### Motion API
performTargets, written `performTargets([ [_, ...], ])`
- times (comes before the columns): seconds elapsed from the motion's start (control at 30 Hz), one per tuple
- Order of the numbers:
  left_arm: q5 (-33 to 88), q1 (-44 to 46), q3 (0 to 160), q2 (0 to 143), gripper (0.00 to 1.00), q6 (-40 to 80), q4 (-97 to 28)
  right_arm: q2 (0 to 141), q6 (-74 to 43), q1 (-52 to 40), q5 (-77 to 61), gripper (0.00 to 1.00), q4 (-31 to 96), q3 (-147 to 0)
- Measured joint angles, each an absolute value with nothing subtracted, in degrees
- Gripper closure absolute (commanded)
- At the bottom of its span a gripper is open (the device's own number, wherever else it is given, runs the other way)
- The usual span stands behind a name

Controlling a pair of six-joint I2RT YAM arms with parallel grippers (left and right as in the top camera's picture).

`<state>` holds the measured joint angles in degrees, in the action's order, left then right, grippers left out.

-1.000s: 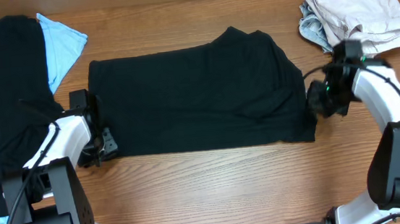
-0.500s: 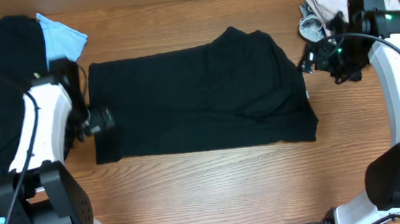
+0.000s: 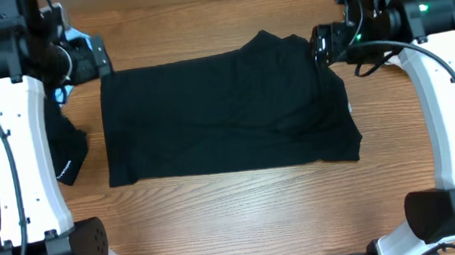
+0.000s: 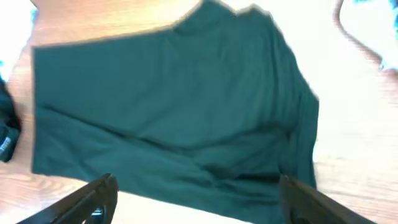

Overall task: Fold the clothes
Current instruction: 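Release the shirt and raise both grippers to its top edge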

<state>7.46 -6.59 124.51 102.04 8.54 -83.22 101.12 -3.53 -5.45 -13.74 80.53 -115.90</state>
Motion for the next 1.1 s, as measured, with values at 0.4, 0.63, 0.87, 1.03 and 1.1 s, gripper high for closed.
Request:
performTargets([
  [0.4, 2.7, -3.88, 129.45, 106.43, 0.01, 7.44, -73.32, 102.0, -2.96, -5.61, -13.1, 0.15, 71.9, -125.29],
  [0.63, 0.56, -3.88, 129.62, 122.91, 0.03, 3.29, -66.04, 105.38, -1.52, -6.76, -13.08, 0.16, 73.12, -125.27],
  [0.87, 0.16, -4.19, 129.45, 134.85, 0.13, -1.52, -62.19, 106.37, -1.21, -6.9, -13.06, 0.19, 74.17, -124.05],
  [1.03, 0.16, -5.34, 129.45, 139.76, 0.14, -3.18, -60.38, 106.45, -1.17, -6.9, -13.13, 0.23, 74.17, -124.03],
  [1.1, 0.14, -5.85, 129.45, 141.43, 0.15, -3.42, -60.05, 106.48, -1.21, -6.9, -13.15, 0.24, 74.17, -124.03],
])
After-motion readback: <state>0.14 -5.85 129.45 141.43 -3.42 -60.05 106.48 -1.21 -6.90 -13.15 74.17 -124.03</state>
